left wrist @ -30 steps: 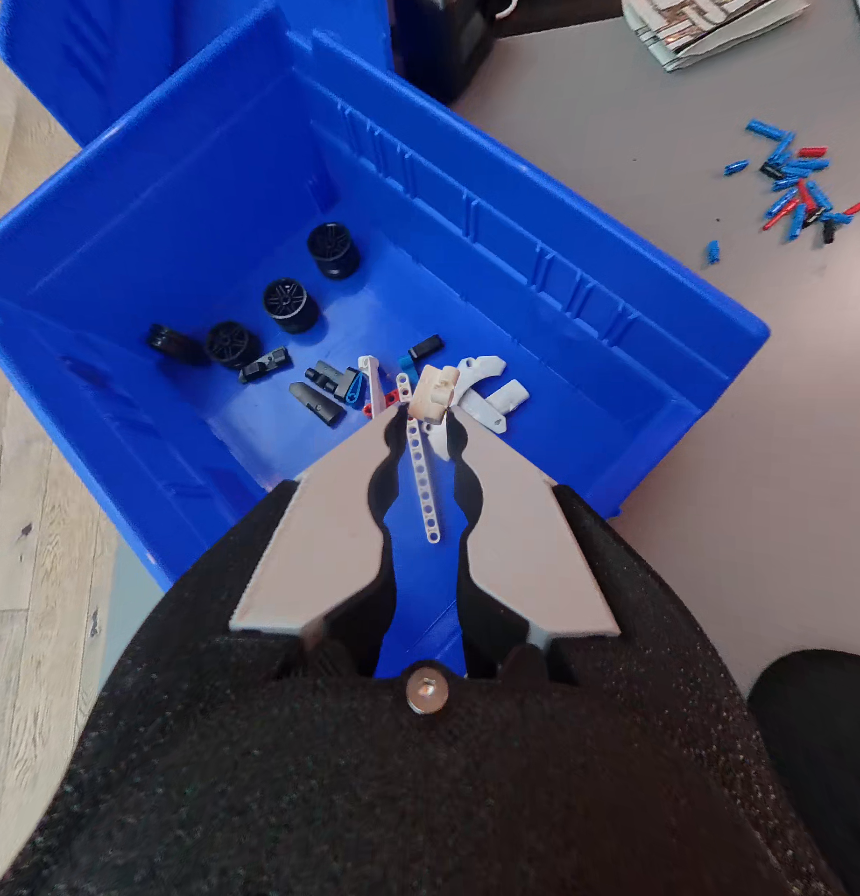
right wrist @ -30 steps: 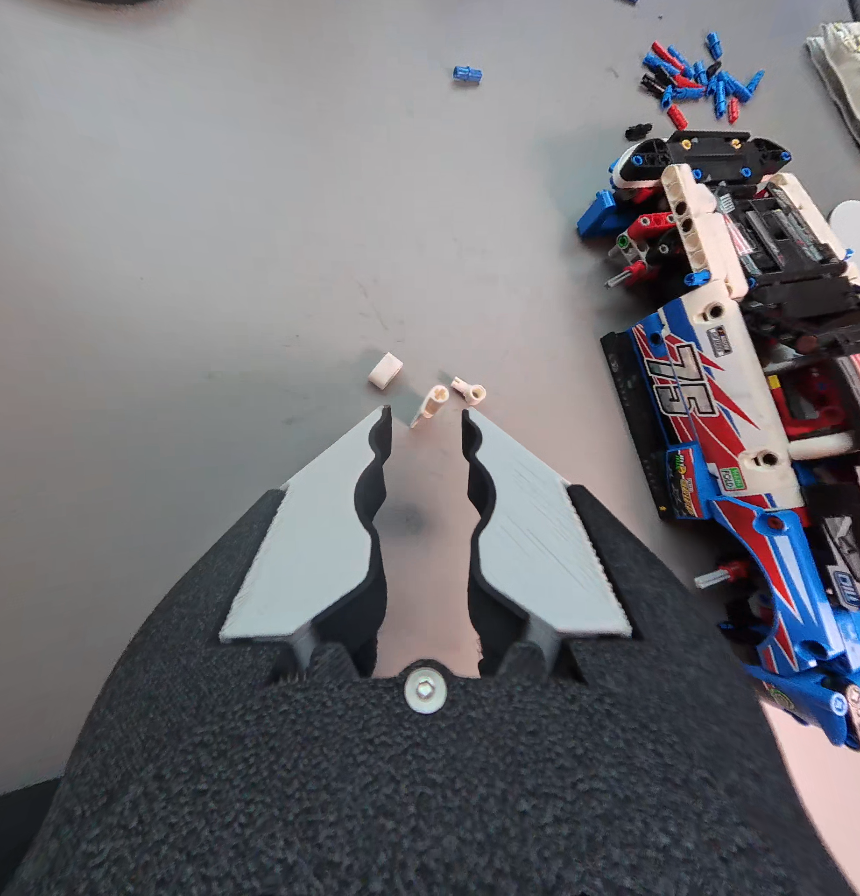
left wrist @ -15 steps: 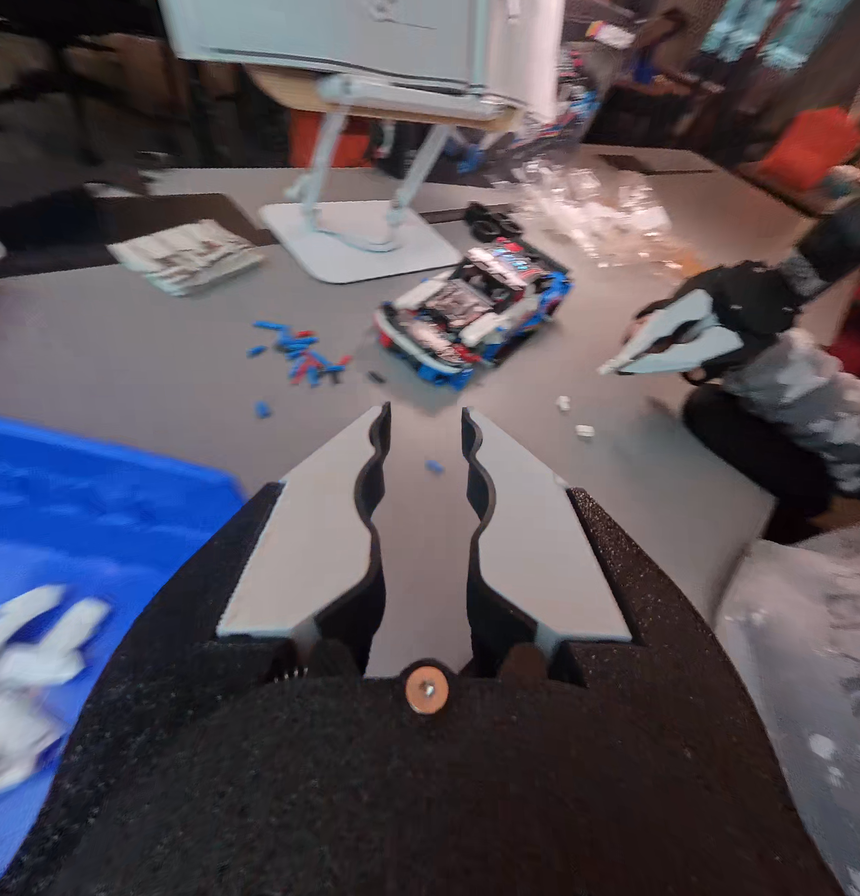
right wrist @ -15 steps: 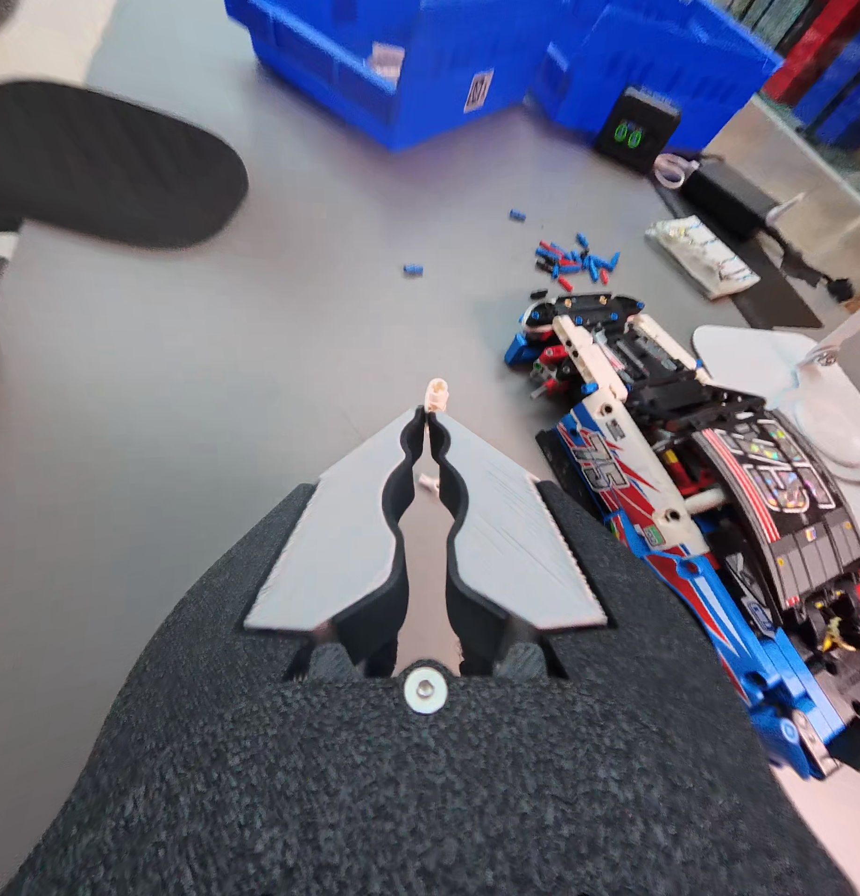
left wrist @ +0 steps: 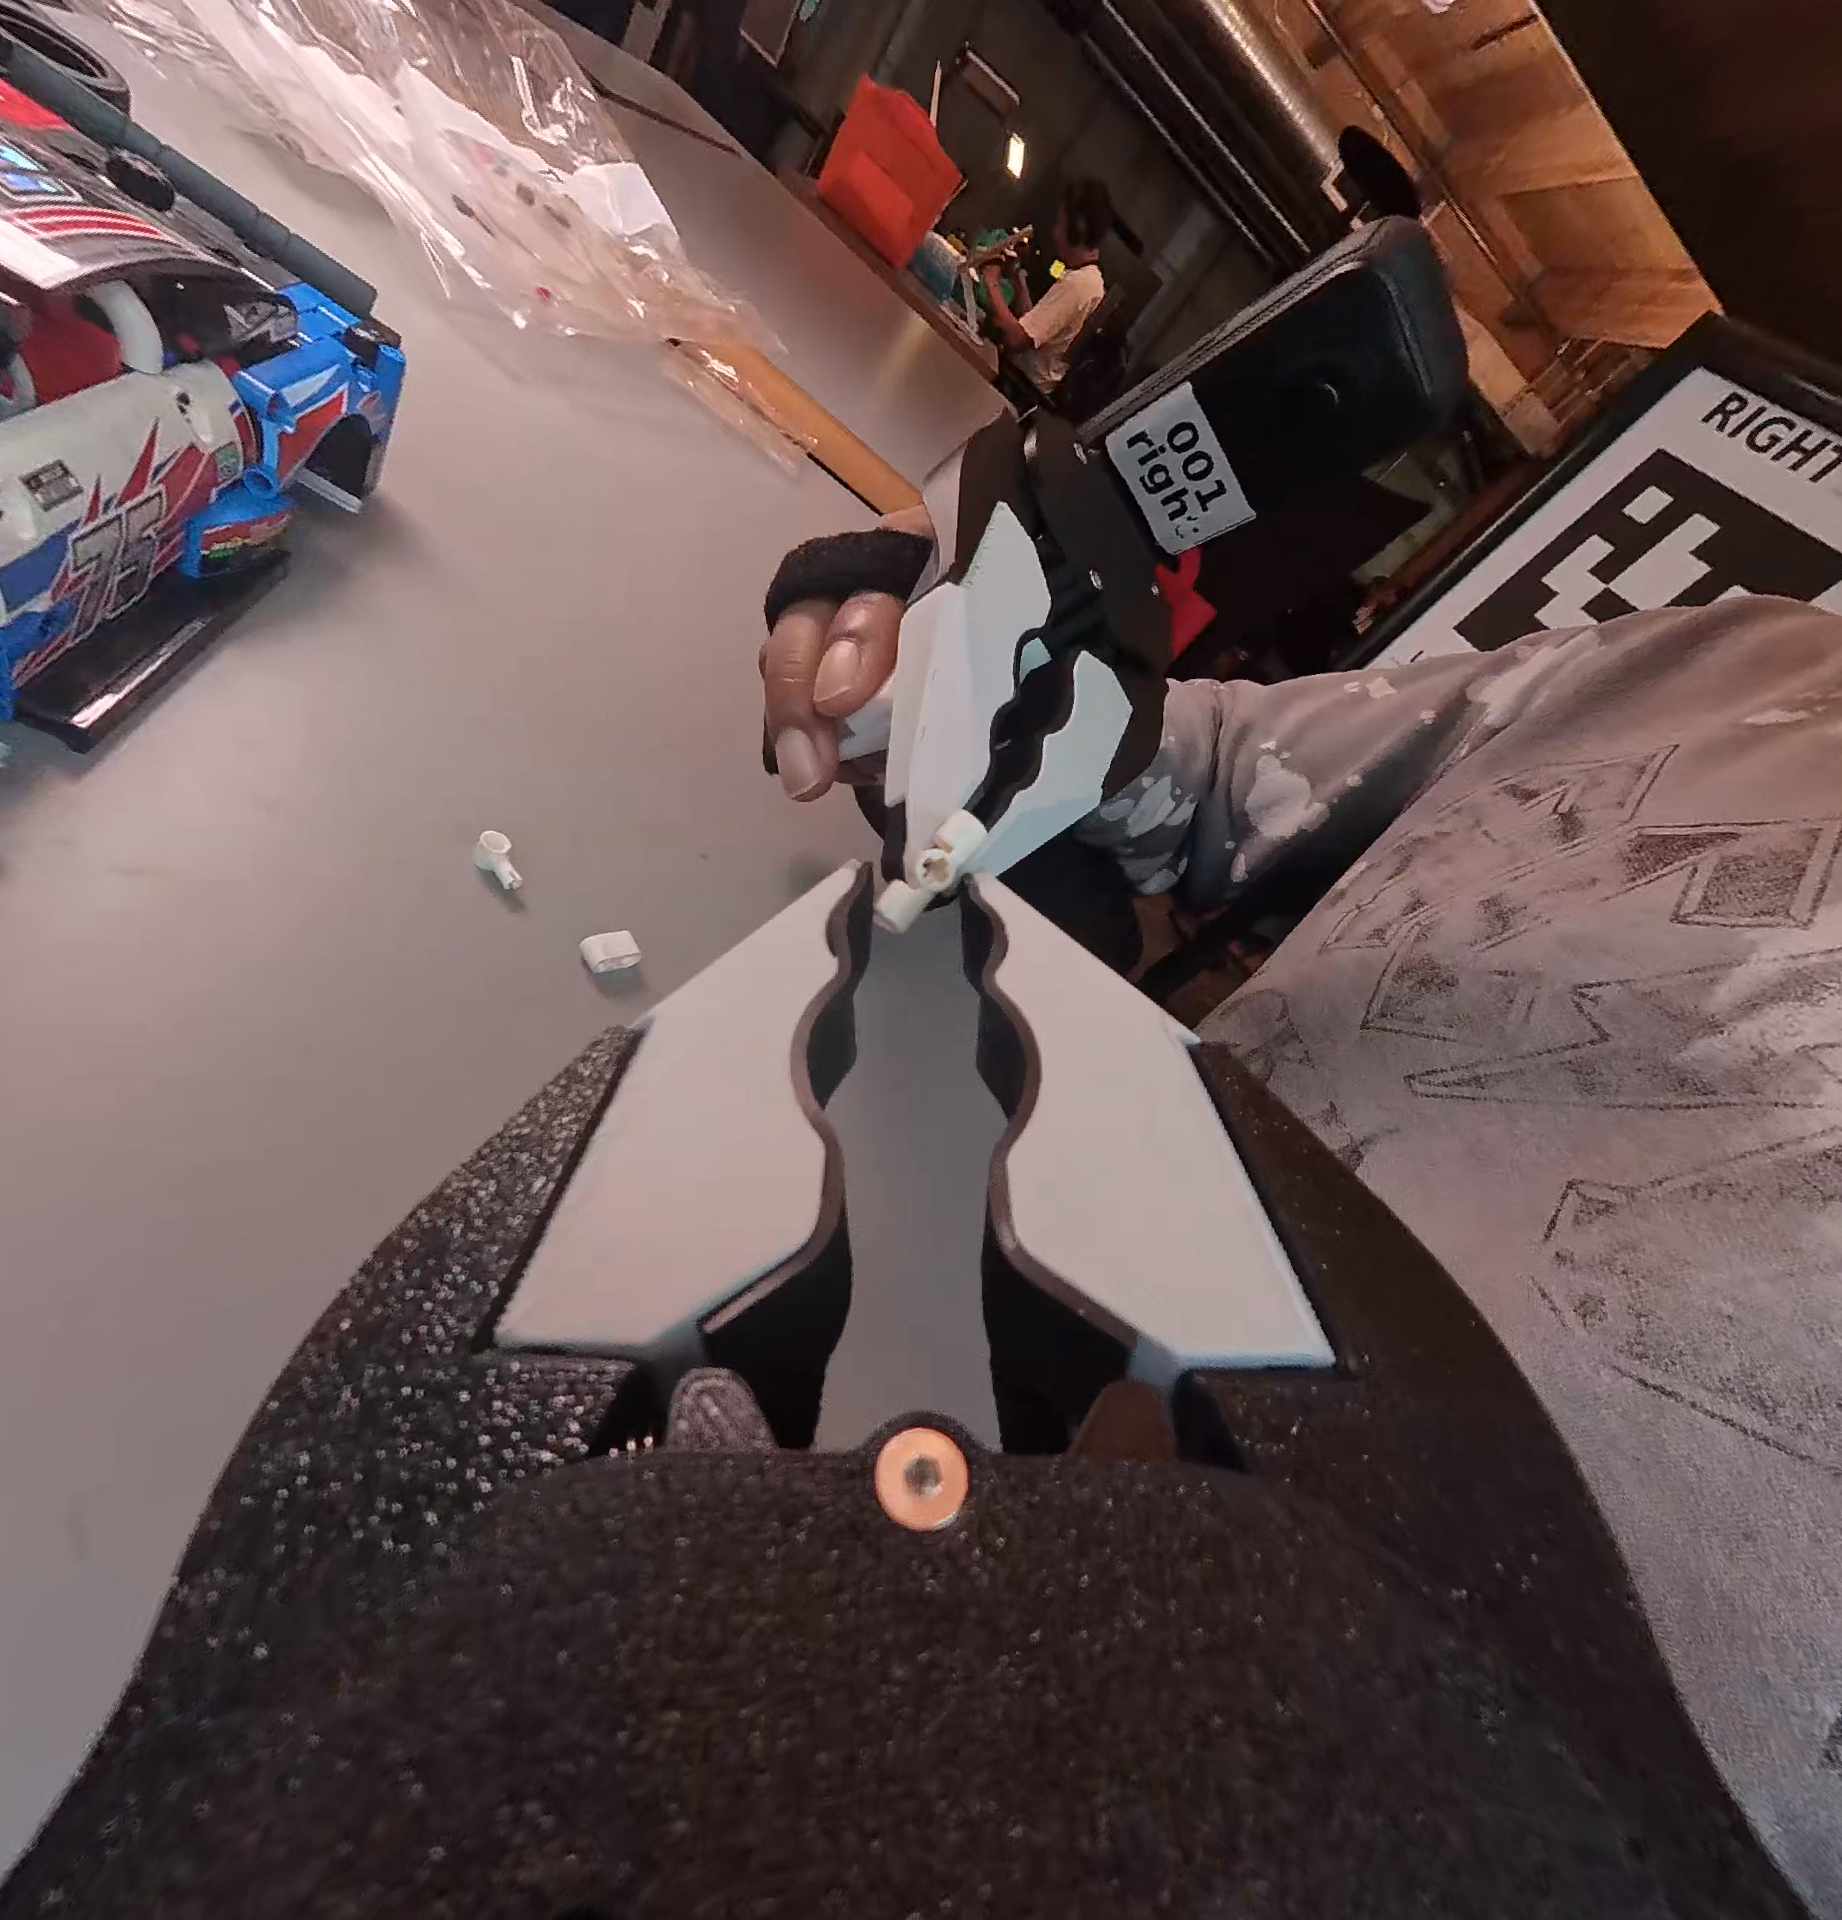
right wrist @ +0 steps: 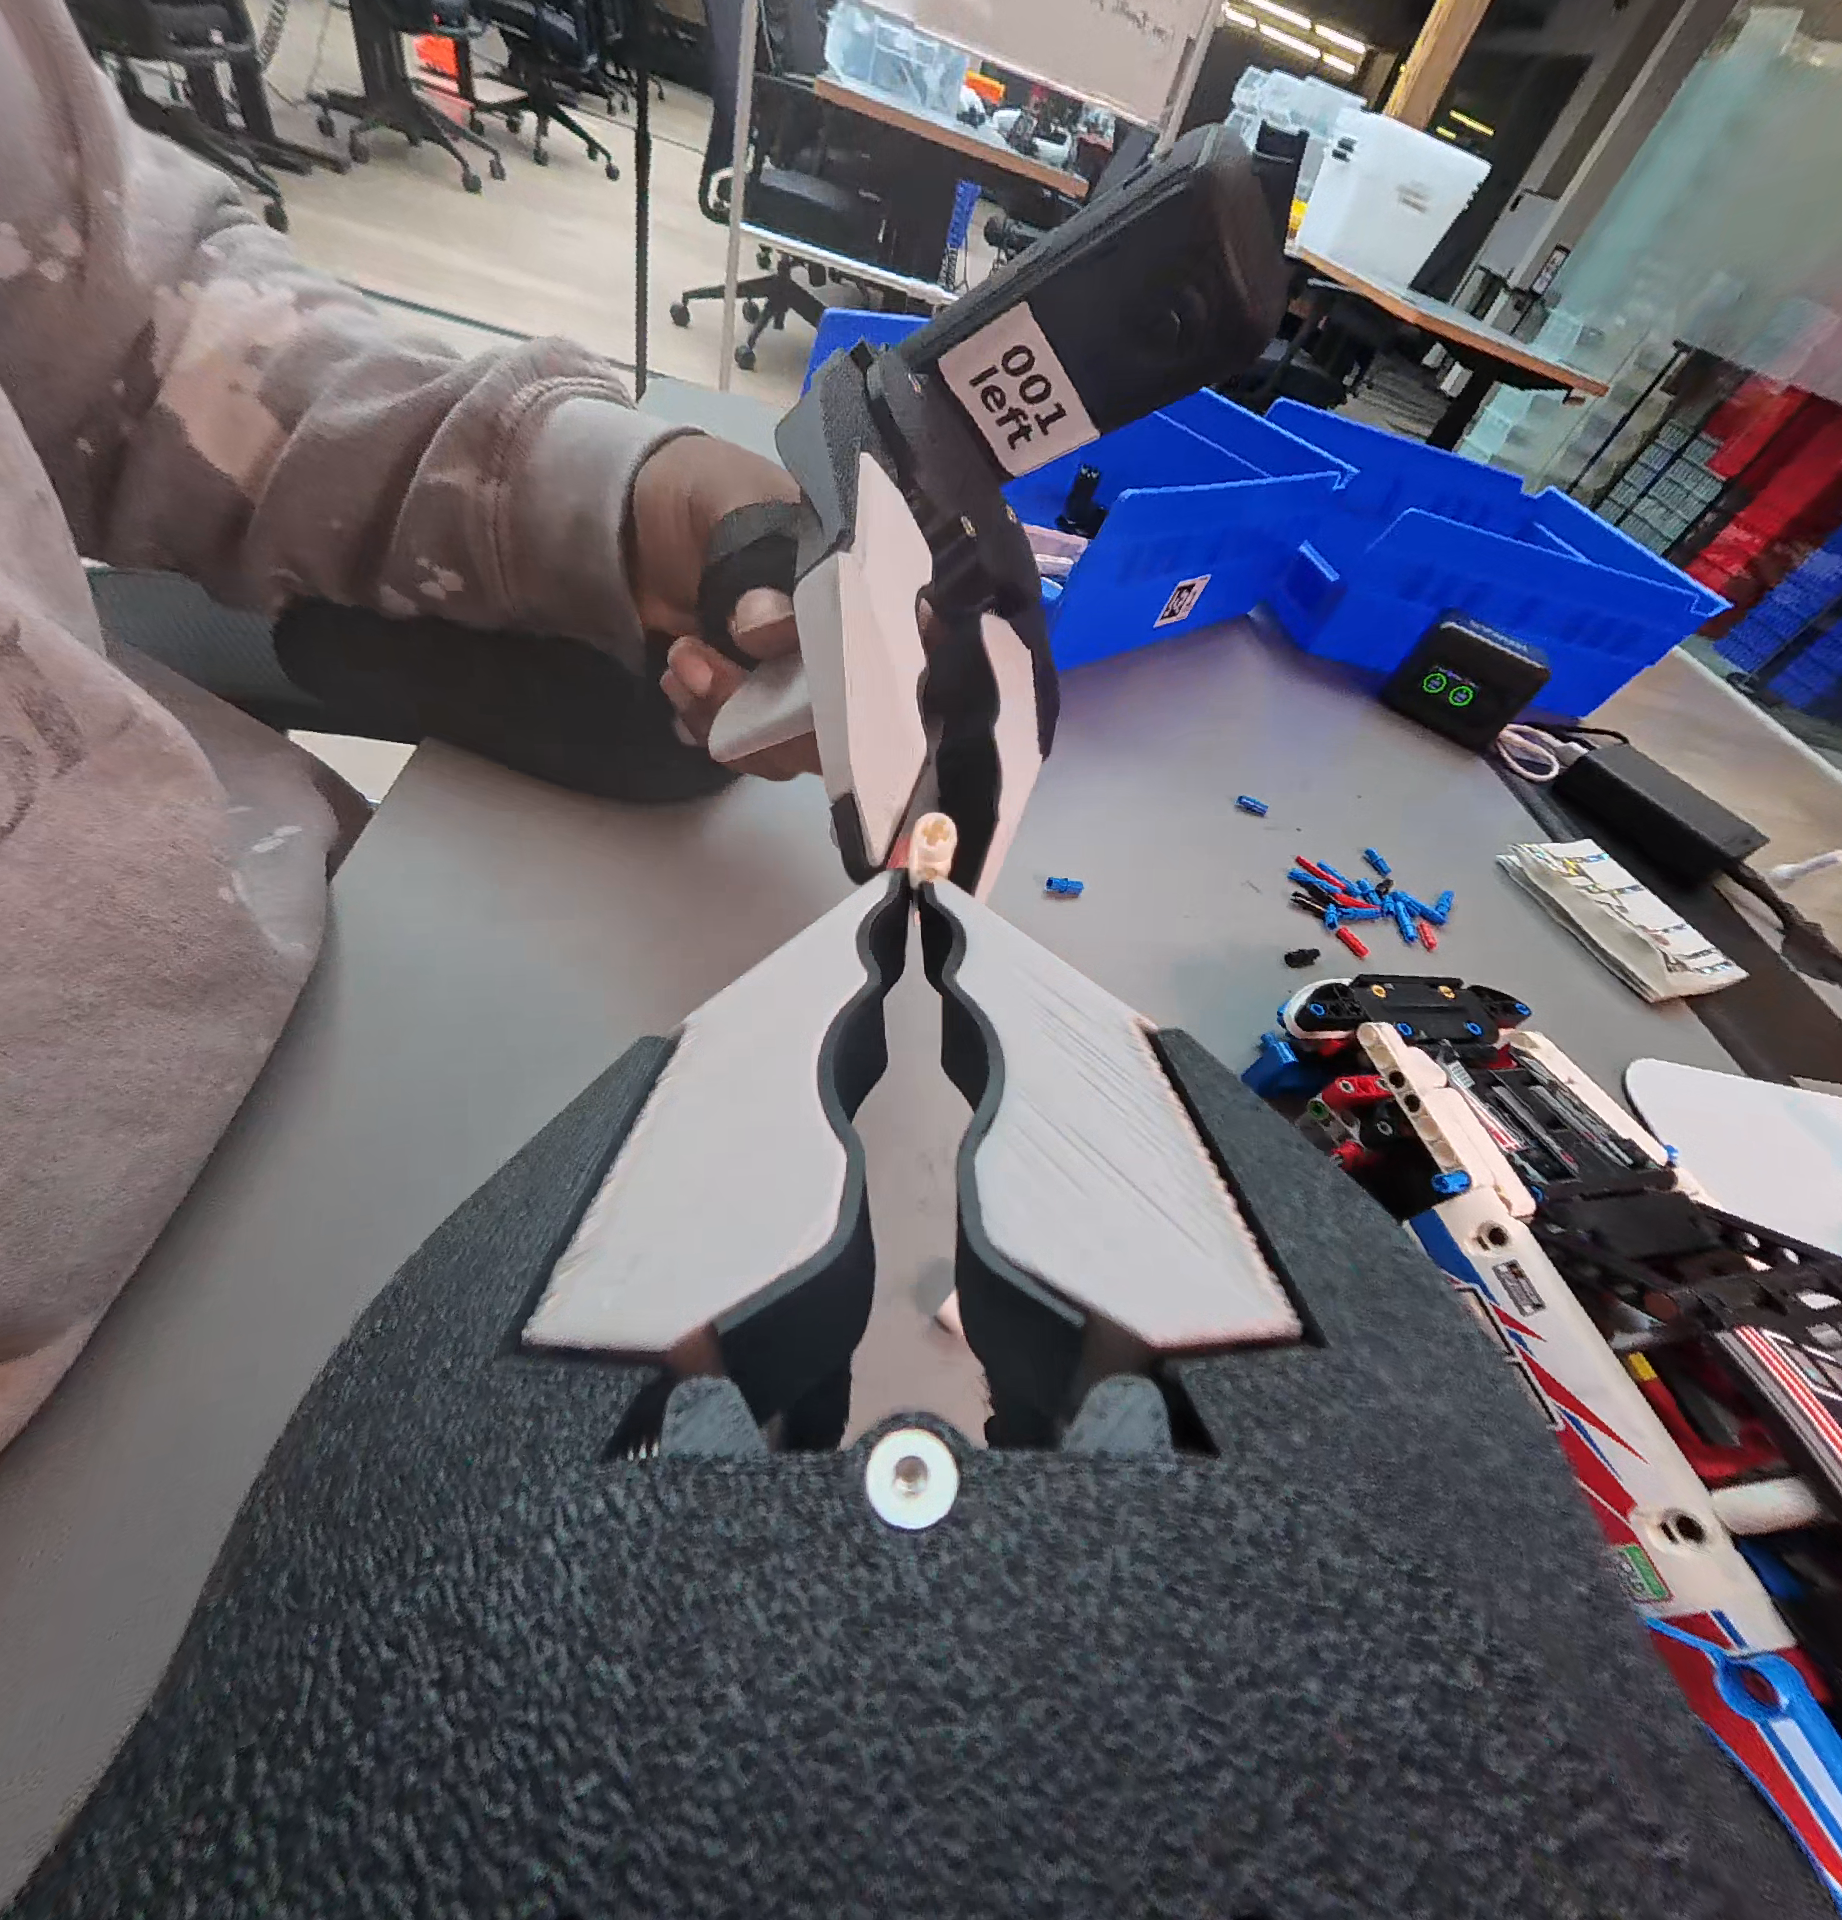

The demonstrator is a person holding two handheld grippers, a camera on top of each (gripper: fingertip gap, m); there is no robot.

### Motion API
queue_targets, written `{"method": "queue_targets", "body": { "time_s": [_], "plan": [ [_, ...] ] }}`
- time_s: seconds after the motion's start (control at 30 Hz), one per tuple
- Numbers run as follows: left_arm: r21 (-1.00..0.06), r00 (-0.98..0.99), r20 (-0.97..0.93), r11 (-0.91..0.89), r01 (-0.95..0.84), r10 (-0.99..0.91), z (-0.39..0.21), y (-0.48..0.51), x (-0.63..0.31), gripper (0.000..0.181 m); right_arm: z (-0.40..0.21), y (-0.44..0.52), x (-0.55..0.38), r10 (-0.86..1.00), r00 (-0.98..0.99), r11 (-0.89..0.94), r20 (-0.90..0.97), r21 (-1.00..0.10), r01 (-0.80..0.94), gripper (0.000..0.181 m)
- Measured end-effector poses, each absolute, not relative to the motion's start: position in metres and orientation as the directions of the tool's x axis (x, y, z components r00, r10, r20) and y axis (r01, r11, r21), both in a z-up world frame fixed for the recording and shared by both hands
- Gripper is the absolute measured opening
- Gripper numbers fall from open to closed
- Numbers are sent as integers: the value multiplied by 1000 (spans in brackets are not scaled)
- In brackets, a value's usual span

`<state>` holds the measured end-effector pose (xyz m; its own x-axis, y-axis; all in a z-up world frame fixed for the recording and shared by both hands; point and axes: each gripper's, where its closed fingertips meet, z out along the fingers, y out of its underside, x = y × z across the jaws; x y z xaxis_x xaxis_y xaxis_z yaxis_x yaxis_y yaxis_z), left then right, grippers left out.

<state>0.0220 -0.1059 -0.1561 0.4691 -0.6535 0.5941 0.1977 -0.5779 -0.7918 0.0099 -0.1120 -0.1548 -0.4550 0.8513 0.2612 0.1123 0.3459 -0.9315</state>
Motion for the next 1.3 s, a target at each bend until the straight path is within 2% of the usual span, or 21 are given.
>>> {"method": "queue_targets", "body": {
  "time_s": [0.07,0.13,0.23,0.27,0.33,0.43,0.5,0.63,0.73,0.8,0.9,0.93,1.0,1.07,1.1,1.2,1.3],
  "plan": [
    [-809,478,572,-553,197,-667,-152,-109,17,6,-158,-109,12,852,-458,346,253,-929,130,3],
    [-831,538,534,-522,192,-652,-150,-109,4,5,-164,-104,15,847,-470,361,250,-919,161,10],
    [-870,686,425,-477,129,-591,-148,-112,-29,5,-165,-87,19,866,-437,351,242,-917,188,11],
    [-886,783,337,-457,76,-523,-150,-111,-52,5,-169,-80,20,870,-432,357,236,-907,225,11],
    [-899,961,72,-434,-54,-267,-148,-113,-125,5,-194,-65,27,868,-445,396,219,-847,355,17],
    [-874,971,-187,-476,-95,150,-128,-146,-238,5,-233,-51,41,874,-462,411,153,-740,532,26],
    [-820,927,-226,-572,-15,298,-140,-174,-289,6,-246,-49,42,876,-458,424,155,-700,574,27],
    [-776,898,-163,-615,138,408,-173,-195,-326,6,-254,-52,35,880,-448,429,159,-671,605,27],
    [-788,876,-153,-592,171,457,-179,-198,-334,24,-256,-55,32,881,-447,429,155,-662,615,15],
    [-842,888,-124,-521,142,442,-164,-187,-321,28,-257,-56,32,876,-452,442,169,-659,609,8],
    [-879,955,-73,-471,75,289,-147,-161,-274,29,-254,-59,28,871,-456,447,183,-680,581,6],
    [-883,981,-5,-461,87,195,-146,-150,-249,29,-250,-61,25,870,-452,449,198,-698,558,0],
    [-878,967,244,-439,190,-70,-145,-126,-179,29,-235,-67,18,860,-451,458,238,-750,477,0],
    [-820,831,469,-497,284,-298,-151,-115,-110,30,-220,-75,13,853,-447,462,268,-787,410,0],
    [-787,771,531,-542,294,-353,-160,-111,-86,30,-218,-77,11,849,-447,473,283,-783,404,0],
    [-703,615,654,-653,281,-439,-184,-104,-32,34,-212,-83,9,835,-447,495,321,-794,354,0],
    [-638,468,746,-709,300,-473,-183,-100,1,36,-197,-95,9,823,-453,492,341,-828,270,0]
  ]
}}
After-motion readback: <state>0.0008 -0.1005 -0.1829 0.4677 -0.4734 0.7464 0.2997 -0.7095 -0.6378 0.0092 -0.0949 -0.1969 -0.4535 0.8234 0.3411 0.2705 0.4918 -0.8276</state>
